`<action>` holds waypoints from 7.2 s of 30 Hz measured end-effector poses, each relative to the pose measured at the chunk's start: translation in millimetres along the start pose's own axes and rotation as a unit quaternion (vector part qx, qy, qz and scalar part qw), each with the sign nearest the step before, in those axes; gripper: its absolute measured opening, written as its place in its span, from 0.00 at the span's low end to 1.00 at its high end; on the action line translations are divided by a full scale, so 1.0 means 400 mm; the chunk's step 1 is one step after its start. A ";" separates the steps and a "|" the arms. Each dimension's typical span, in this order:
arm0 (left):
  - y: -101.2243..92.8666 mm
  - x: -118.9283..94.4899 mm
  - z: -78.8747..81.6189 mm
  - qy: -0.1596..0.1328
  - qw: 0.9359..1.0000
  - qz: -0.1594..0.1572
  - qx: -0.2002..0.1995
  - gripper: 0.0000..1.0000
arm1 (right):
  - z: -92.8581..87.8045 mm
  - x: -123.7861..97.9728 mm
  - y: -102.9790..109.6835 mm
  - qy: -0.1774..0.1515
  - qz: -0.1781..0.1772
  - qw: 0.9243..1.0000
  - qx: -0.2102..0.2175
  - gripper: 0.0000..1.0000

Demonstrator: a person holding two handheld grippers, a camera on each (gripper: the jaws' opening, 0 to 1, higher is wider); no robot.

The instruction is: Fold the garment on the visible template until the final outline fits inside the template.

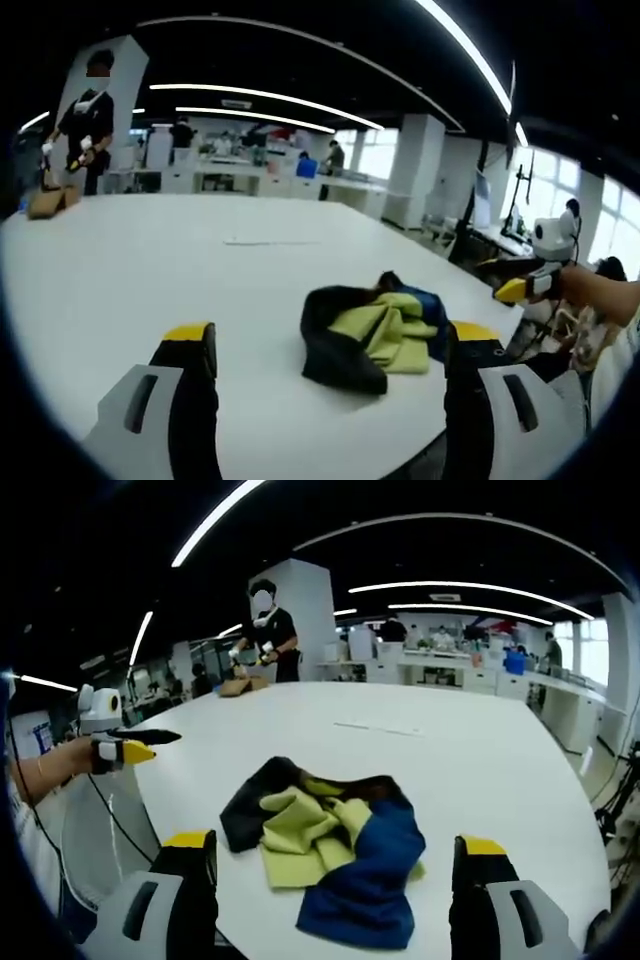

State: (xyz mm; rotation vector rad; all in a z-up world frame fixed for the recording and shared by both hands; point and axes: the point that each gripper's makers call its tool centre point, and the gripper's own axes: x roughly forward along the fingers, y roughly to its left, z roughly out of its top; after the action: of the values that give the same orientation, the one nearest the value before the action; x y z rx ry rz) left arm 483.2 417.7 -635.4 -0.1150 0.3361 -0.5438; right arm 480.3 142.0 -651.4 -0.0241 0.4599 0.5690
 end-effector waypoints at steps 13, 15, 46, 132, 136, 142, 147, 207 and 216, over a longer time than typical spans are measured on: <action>-0.014 0.019 -0.007 0.012 1.000 -0.016 0.006 0.81 | 0.011 0.009 -0.020 -0.005 0.000 1.000 -0.006 0.87; -0.013 0.022 -0.008 0.014 1.000 -0.018 0.007 0.78 | 0.014 0.014 -0.024 -0.005 0.001 1.000 -0.009 0.85; 0.025 0.176 -0.005 0.032 0.998 -0.044 0.031 0.49 | 0.026 0.144 -0.152 0.015 -0.010 1.000 0.025 0.34; 0.179 0.521 0.287 -0.130 0.986 0.013 -0.103 0.00 | 0.311 0.392 -0.415 -0.067 -0.064 0.995 0.041 0.00; 0.212 0.580 0.261 -0.118 0.987 0.034 -0.102 0.00 | 0.302 0.441 -0.452 -0.062 -0.080 0.994 0.047 0.00; 0.269 0.657 0.230 -0.108 0.988 0.065 -0.088 0.00 | 0.272 0.535 -0.526 -0.047 -0.107 0.992 0.054 0.00; 0.299 0.714 0.183 -0.080 0.991 0.083 -0.062 0.00 | 0.220 0.597 -0.547 -0.024 -0.123 0.990 0.064 0.00; 0.292 0.553 -0.004 0.046 0.995 0.006 0.085 0.93 | 0.095 0.500 -0.273 0.072 0.064 0.995 0.037 0.93; 0.265 0.489 -0.042 0.064 0.994 -0.003 0.087 0.89 | 0.042 0.413 -0.176 0.089 0.097 0.991 0.007 0.99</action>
State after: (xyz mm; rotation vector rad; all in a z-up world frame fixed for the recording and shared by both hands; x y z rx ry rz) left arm 686.1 405.1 -727.1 0.0873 0.4119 -0.5858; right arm 647.0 169.9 -714.1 -0.0173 0.6450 0.7590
